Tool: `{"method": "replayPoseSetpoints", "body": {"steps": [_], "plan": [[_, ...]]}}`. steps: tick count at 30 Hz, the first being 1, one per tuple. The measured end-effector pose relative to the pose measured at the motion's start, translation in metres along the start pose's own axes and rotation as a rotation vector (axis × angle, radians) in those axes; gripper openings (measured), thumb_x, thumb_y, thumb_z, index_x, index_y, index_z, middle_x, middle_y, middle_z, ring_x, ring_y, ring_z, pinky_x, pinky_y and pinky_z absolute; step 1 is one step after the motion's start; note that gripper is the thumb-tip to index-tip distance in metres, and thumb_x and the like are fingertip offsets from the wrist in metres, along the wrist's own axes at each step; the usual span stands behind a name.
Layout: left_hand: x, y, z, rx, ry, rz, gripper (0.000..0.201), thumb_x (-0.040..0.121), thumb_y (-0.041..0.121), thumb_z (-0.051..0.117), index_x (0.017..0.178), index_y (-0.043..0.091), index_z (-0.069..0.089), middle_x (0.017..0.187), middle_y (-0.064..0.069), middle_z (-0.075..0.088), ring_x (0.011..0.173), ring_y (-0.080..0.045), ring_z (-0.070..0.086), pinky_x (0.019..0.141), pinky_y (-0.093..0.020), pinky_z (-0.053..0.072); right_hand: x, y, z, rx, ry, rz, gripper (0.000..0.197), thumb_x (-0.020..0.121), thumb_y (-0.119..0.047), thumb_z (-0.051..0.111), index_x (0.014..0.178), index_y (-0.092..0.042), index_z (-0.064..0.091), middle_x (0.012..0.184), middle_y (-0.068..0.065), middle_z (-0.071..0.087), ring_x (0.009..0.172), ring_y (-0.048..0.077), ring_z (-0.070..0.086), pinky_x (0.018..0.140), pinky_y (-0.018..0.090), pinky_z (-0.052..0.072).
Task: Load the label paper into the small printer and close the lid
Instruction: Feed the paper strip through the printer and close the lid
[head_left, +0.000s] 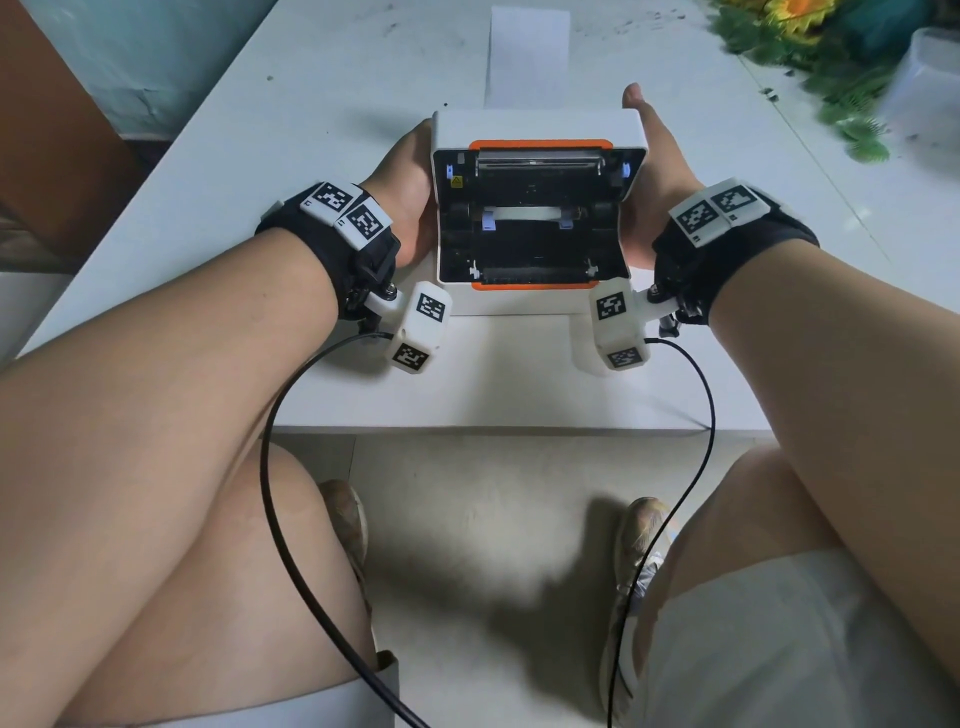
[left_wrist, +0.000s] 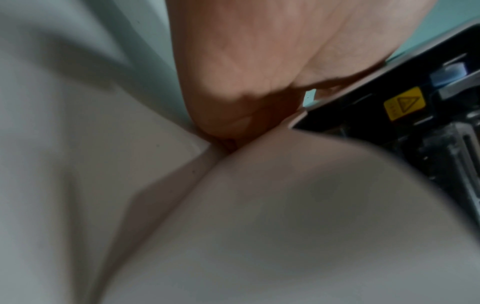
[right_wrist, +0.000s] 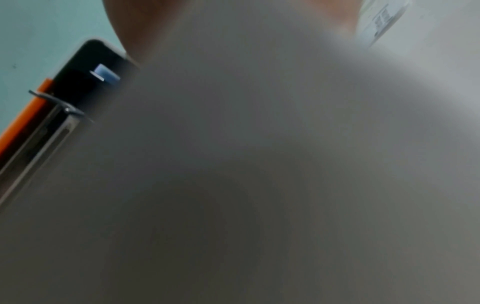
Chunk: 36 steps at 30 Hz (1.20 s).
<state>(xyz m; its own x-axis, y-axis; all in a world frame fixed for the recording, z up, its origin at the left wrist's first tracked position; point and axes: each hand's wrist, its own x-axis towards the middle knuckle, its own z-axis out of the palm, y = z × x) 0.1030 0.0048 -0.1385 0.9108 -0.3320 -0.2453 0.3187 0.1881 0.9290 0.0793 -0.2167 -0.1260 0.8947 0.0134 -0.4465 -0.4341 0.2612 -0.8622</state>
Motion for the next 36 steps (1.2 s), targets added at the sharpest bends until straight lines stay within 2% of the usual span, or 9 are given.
{"method": "replayPoseSetpoints", "body": {"steps": [2, 6, 16, 21, 25, 28, 32, 34, 36], "plan": [[-0.0013, 0.0011, 0.0006, 0.008, -0.002, -0.004, 0.043, 0.105, 0.044, 0.042, 0.12, 0.015, 0.069, 0.098, -0.006, 0.076, 0.078, -0.024, 0.076, 0.068, -0.035, 0.061, 0.0011, 0.0004, 0.0005, 0.002, -0.012, -0.002, 0.08, 0.095, -0.08, 0.039, 0.124, -0.014, 0.074, 0.125, 0.017, 0.077, 0.113, 0.04, 0.075, 0.095, 0.054, 0.06], [-0.002, 0.0018, 0.0007, 0.011, -0.014, -0.014, 0.045, 0.105, 0.045, 0.04, 0.121, 0.015, 0.069, 0.098, -0.005, 0.077, 0.08, -0.024, 0.076, 0.071, -0.036, 0.061, 0.0021, 0.0, 0.0001, -0.001, -0.008, -0.01, 0.073, 0.097, -0.078, 0.037, 0.119, -0.021, 0.075, 0.124, 0.017, 0.077, 0.115, 0.04, 0.074, 0.091, 0.053, 0.062], [-0.0021, 0.0028, 0.0014, 0.036, -0.016, -0.001, 0.044, 0.105, 0.043, 0.037, 0.118, 0.015, 0.068, 0.095, -0.005, 0.075, 0.073, -0.024, 0.074, 0.066, -0.034, 0.06, 0.0032, 0.0017, 0.0005, 0.006, 0.025, -0.036, 0.07, 0.101, -0.074, 0.034, 0.116, -0.019, 0.074, 0.11, 0.013, 0.082, 0.098, 0.035, 0.081, 0.071, 0.044, 0.065], [-0.0025, 0.0031, 0.0021, 0.049, -0.008, 0.005, 0.04, 0.105, 0.041, 0.039, 0.113, 0.015, 0.068, 0.092, -0.004, 0.075, 0.078, -0.023, 0.074, 0.07, -0.033, 0.06, 0.0012, 0.0025, 0.0015, 0.01, 0.044, -0.044, 0.068, 0.102, -0.072, 0.035, 0.116, -0.019, 0.074, 0.105, 0.012, 0.083, 0.098, 0.034, 0.081, 0.075, 0.044, 0.066], [-0.0022, 0.0034, 0.001, 0.059, -0.013, -0.011, 0.041, 0.104, 0.043, 0.039, 0.117, 0.016, 0.067, 0.098, -0.005, 0.075, 0.082, -0.024, 0.074, 0.073, -0.034, 0.06, 0.0021, 0.0031, 0.002, -0.009, 0.046, -0.038, 0.074, 0.099, -0.076, 0.037, 0.132, -0.019, 0.07, 0.13, 0.014, 0.075, 0.119, 0.035, 0.073, 0.101, 0.051, 0.057], [-0.0024, 0.003, 0.0009, 0.05, -0.021, -0.021, 0.047, 0.104, 0.045, 0.039, 0.124, 0.014, 0.068, 0.105, -0.007, 0.073, 0.087, -0.025, 0.074, 0.077, -0.037, 0.061, 0.0029, 0.0026, 0.0013, -0.012, 0.065, -0.039, 0.07, 0.1, -0.075, 0.037, 0.12, -0.02, 0.075, 0.116, 0.011, 0.081, 0.113, 0.034, 0.075, 0.098, 0.05, 0.059], [-0.0012, 0.0009, -0.0011, 0.046, -0.012, -0.03, 0.057, 0.105, 0.046, 0.042, 0.14, 0.007, 0.065, 0.112, -0.01, 0.077, 0.1, -0.03, 0.076, 0.084, -0.041, 0.062, 0.0014, 0.0029, 0.0024, -0.01, 0.025, -0.016, 0.08, 0.098, -0.077, 0.036, 0.148, -0.019, 0.059, 0.144, 0.015, 0.064, 0.13, 0.039, 0.065, 0.105, 0.056, 0.053], [-0.0001, 0.0011, -0.0031, 0.055, -0.007, -0.017, 0.052, 0.106, 0.041, 0.045, 0.136, 0.005, 0.067, 0.113, -0.012, 0.076, 0.101, -0.032, 0.075, 0.085, -0.043, 0.062, 0.001, 0.0028, 0.0031, -0.007, 0.034, -0.014, 0.08, 0.099, -0.076, 0.035, 0.147, -0.018, 0.06, 0.144, 0.016, 0.064, 0.13, 0.04, 0.065, 0.105, 0.055, 0.054], [0.0016, 0.0004, -0.0044, 0.067, 0.007, -0.013, 0.052, 0.105, 0.037, 0.046, 0.139, 0.002, 0.064, 0.123, -0.016, 0.071, 0.113, -0.038, 0.073, 0.094, -0.048, 0.062, -0.0011, 0.0025, 0.0037, -0.017, 0.042, -0.032, 0.079, 0.1, -0.075, 0.035, 0.138, -0.014, 0.068, 0.141, 0.017, 0.066, 0.126, 0.04, 0.067, 0.099, 0.053, 0.059]]}}
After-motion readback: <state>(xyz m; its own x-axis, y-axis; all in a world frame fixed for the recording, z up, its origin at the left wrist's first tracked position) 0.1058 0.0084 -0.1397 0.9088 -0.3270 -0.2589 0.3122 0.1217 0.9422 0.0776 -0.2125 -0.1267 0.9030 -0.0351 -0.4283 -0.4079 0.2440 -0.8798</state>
